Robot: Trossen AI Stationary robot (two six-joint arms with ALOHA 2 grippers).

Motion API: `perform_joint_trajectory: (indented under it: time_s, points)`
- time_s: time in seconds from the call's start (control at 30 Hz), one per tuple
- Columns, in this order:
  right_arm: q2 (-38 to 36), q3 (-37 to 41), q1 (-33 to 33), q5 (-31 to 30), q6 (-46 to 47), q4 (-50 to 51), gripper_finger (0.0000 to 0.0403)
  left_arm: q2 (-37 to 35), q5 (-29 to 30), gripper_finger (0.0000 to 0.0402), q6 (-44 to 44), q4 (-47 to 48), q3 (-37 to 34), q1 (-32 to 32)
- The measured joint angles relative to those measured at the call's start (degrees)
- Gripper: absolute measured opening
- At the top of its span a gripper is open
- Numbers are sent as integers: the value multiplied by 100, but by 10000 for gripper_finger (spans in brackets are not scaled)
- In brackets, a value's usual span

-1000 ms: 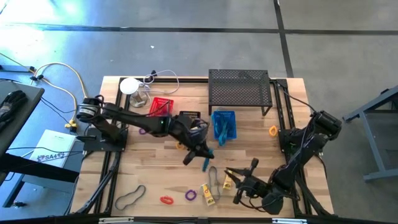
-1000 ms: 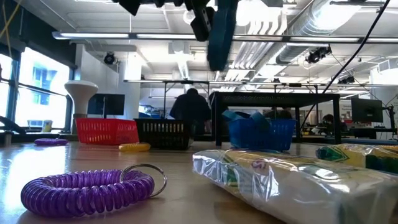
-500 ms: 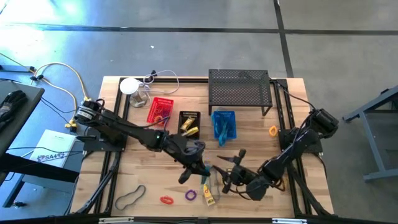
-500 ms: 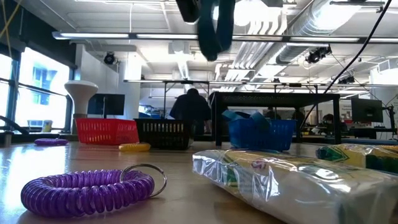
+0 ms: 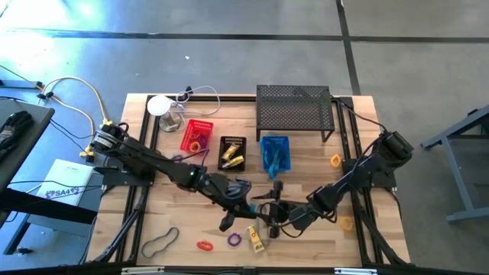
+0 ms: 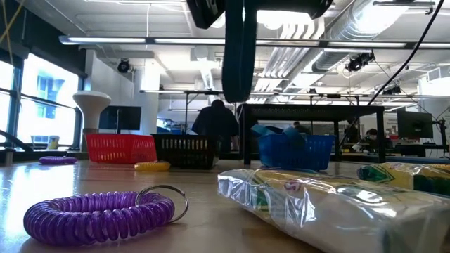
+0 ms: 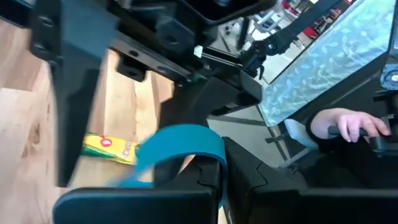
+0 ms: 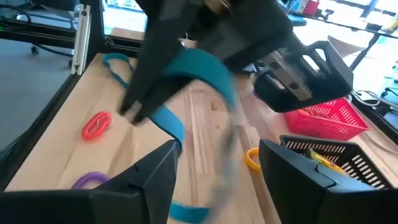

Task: Pick & Place Office Desk Supplies
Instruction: Put the blue rubber band into the blue bin

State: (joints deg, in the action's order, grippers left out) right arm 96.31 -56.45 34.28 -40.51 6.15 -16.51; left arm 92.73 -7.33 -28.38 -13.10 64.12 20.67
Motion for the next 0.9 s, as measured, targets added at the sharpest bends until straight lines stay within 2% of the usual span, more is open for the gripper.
perform_joint_trajectory:
  time_s: [0.13,0.27,0.4,0.6,0.8,0.9]
  points:
    - [0,0,-32,0,-15,25,213,0,0,1,-15,17,0,56]
    - [0,0,-35,-28,-17,29,183,0,-2,1,-15,99,0,67]
    - [0,0,-36,-143,-18,20,123,2,-1,1,-15,153,0,67]
    - [0,0,-72,-134,13,8,13,2,146,1,-15,151,0,89]
    - [0,0,-66,-131,24,83,3,2,1044,1,175,185,0,109]
    - [0,0,-65,-131,125,226,3,2,1081,1,685,186,0,102]
